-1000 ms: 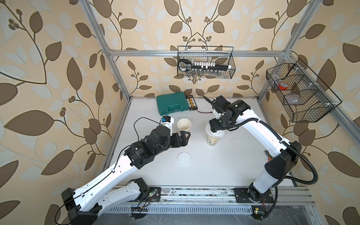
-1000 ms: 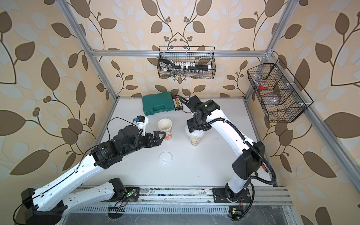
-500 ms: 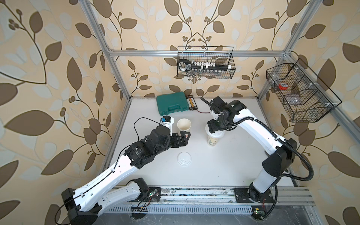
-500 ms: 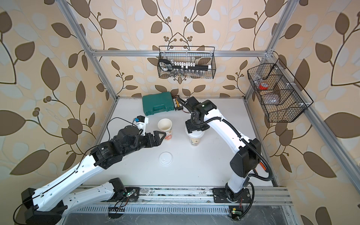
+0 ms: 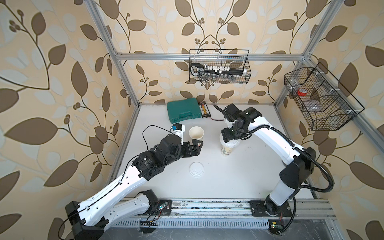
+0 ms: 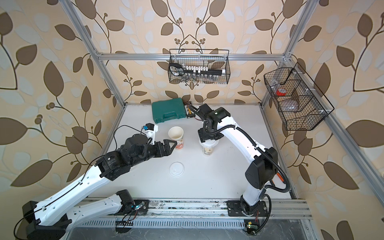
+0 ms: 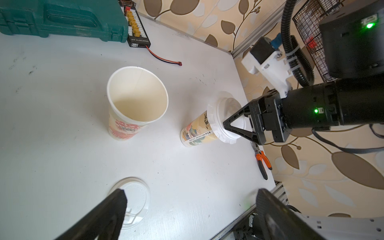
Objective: Put the leak-proof paper on the milk tea cups
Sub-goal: Place the cup lid on the cup.
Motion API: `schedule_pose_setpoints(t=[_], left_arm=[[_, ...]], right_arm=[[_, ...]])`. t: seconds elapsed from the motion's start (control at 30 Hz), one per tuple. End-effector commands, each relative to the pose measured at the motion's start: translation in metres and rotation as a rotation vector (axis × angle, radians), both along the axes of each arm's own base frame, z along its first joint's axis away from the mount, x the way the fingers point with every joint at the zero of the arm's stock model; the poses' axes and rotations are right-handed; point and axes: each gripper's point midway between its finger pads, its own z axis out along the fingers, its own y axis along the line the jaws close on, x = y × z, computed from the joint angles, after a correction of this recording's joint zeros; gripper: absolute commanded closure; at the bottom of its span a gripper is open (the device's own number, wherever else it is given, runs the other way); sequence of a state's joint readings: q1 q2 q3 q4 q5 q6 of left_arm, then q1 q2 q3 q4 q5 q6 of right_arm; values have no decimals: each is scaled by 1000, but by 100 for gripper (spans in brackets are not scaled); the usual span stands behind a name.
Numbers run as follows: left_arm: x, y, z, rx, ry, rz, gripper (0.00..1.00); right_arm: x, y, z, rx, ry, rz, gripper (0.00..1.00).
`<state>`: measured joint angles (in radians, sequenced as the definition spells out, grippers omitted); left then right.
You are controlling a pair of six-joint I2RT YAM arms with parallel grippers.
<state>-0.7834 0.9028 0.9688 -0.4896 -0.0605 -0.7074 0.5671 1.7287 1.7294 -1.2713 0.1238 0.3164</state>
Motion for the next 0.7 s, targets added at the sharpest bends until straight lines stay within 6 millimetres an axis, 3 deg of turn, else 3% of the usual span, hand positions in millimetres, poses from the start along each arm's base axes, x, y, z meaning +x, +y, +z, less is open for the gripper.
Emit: schedule_pose_setpoints(t=[0.0,0.43,0.67], left_arm=[[3,4,15,-22,-54,12,1],[4,3,15,-23,-55,12,1],[3,4,15,-26,-53,13,1]], right_arm=[[-5,-3,-14,-30,47,7,23],[-2,-4,8,-10,1,-8,22],[0,-5,5,-10,9,-9,21]])
